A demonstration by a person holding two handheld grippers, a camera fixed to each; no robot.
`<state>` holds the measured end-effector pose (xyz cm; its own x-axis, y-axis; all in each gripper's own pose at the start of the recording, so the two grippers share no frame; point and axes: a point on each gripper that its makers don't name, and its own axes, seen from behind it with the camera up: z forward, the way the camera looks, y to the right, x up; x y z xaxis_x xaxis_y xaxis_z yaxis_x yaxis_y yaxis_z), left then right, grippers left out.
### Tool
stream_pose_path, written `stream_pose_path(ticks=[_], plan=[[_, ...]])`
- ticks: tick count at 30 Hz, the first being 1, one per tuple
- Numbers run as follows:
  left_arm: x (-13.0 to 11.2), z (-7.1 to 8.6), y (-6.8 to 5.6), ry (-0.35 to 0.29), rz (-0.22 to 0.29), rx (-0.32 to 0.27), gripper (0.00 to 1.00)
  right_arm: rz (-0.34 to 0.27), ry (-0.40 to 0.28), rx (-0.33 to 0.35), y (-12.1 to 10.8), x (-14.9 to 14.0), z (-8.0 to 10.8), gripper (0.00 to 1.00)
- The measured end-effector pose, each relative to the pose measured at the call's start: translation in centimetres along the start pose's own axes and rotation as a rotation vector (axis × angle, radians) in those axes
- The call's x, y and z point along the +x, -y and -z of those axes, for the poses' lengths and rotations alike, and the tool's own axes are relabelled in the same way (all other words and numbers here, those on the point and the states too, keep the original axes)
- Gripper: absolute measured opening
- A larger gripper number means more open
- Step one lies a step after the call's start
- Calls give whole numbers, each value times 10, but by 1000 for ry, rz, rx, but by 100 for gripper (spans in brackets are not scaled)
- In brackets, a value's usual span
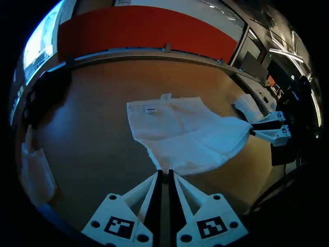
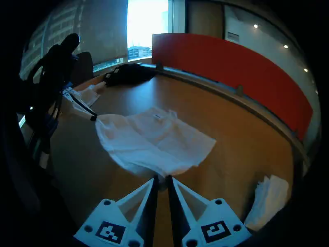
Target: Fold towel
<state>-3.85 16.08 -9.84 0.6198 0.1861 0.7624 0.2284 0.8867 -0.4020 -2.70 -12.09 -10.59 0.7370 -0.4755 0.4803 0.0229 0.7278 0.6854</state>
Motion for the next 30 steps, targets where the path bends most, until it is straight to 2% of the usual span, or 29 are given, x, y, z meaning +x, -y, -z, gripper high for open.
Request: stream_pose_path(ticks=[6, 20, 30], plan=[[6, 15, -8, 3, 21, -11, 10, 10, -3, -6, -2, 10, 14, 17], [11, 51, -32, 0, 126, -53, 10, 2, -9, -18, -6, 22, 39, 17], [0, 61, -41, 18, 185, -63, 10, -3, -5, -18, -3, 21, 47, 17]])
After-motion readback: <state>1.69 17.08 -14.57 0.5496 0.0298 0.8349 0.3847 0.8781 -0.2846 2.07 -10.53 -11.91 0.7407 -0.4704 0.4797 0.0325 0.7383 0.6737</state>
